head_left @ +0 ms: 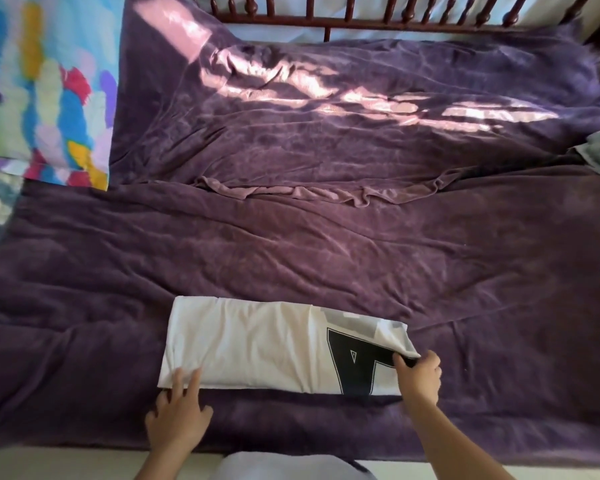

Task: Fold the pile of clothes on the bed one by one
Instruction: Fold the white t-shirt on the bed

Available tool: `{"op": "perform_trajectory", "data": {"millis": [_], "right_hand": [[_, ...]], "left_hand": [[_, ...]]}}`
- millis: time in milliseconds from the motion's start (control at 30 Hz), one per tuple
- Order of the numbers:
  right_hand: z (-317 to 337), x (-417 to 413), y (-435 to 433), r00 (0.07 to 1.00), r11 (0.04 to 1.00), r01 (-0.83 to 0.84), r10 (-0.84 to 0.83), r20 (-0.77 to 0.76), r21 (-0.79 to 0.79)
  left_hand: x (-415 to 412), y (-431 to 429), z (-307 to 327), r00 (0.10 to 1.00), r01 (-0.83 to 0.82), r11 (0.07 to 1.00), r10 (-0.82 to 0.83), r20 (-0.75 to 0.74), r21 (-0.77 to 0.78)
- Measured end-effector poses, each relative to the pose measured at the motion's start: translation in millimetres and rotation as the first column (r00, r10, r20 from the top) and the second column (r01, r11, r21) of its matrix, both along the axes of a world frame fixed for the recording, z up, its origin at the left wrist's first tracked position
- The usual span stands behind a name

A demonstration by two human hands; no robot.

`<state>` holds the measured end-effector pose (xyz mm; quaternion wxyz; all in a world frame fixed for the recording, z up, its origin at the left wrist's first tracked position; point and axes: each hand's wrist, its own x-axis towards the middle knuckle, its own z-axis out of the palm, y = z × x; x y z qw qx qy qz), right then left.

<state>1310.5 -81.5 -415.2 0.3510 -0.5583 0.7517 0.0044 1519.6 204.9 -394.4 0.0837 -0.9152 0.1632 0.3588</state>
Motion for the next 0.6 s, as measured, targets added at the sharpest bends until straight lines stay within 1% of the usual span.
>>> {"op": "perform_trajectory", "data": {"millis": [67,133,200,267,367,500,567,600], "right_hand": [[-12,-3,-9,0.989,0.994,0.008,-0.024,0.149,0.105],[-22,-5,-13,0.955,0.978,0.018,-0.078,0.285,0.209],[-30,-7,-13,0.933,0.967,0.009,-0.099,0.346,0.253],[-32,-7,-10,0.912,0.965,0.022,-0.126,0.390,0.260],[-32,-9,-8,0.899,0.955,0.071,-0.187,0.396,0.289],[-25,-12,-11,0.898,0.930,0.100,-0.237,0.370,0.354],[-17,-12,-14,0.921,0.939,0.071,-0.191,0.339,0.338],[-10,-8,-14,0.929,0.953,0.047,-0.152,0.337,0.300]], "left_hand": [[-1,1,-2,1.000,-0.010,1.000,0.010,0.001,0.008],[-2,0,-1,0.999,-0.032,0.999,0.032,0.006,0.015],[0,-3,-1,0.998,-0.061,0.998,0.061,-0.010,0.020],[3,-7,-1,0.995,-0.096,0.995,0.097,-0.034,0.030],[7,-12,1,0.990,-0.127,0.991,0.129,-0.064,0.033],[8,-12,3,0.989,-0.132,0.991,0.133,-0.065,0.017],[8,-13,3,0.989,-0.133,0.991,0.134,-0.064,0.021],[9,-13,2,0.989,-0.132,0.991,0.134,-0.056,0.033]]}}
